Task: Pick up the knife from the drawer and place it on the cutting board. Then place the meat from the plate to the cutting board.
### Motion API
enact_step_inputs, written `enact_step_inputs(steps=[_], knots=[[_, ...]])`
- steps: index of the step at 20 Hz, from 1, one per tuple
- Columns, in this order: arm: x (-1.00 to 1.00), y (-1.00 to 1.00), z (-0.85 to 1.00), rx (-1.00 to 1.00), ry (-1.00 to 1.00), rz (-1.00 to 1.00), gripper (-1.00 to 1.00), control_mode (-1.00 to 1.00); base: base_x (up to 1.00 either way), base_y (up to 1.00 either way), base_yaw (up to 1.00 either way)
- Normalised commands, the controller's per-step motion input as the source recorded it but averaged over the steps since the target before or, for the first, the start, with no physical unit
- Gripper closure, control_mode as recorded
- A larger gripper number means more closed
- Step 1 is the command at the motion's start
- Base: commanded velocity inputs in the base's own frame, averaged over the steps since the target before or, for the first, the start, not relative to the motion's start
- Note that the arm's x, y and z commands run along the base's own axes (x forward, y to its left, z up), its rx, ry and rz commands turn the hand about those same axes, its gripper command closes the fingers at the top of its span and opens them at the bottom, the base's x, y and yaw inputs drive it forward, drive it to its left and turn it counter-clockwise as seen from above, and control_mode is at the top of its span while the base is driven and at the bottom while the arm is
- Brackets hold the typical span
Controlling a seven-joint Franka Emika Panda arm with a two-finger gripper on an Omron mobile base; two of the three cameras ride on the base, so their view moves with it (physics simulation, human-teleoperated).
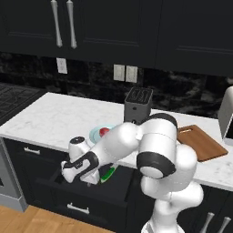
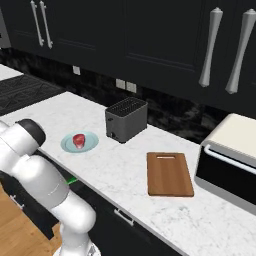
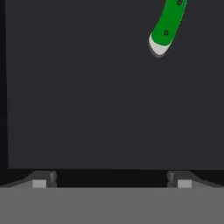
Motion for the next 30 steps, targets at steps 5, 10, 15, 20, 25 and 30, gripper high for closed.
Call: enact_step_inputs(steps=[5, 10, 15, 20, 25, 30], knots=[[0.31, 0.35, -0.55, -0.01, 0.02, 0.0, -1.0, -1.0, 0.0, 0.0, 0.0], [-0.67, 0.85, -0.59, -0.05, 0.08, 0.02, -1.0, -1.0, 0.0, 0.0, 0.0], [-1.0, 0.9, 0.05, -0.02, 0.25, 0.11, -1.0, -1.0, 0.0, 0.0, 0.0], [-1.0, 0.87, 0.09, 0.0, 0.26, 0.16, -1.0, -1.0, 0.0, 0.0, 0.0], [-0.39, 0.16, 0.85, 0.0, 0.06, 0.03, -1.0, -1.0, 0.0, 0.0, 0.0], [0.17, -0.32, 0.86, 0.0, -0.01, -0.04, -1.0, -1.0, 0.0, 0.0, 0.0]])
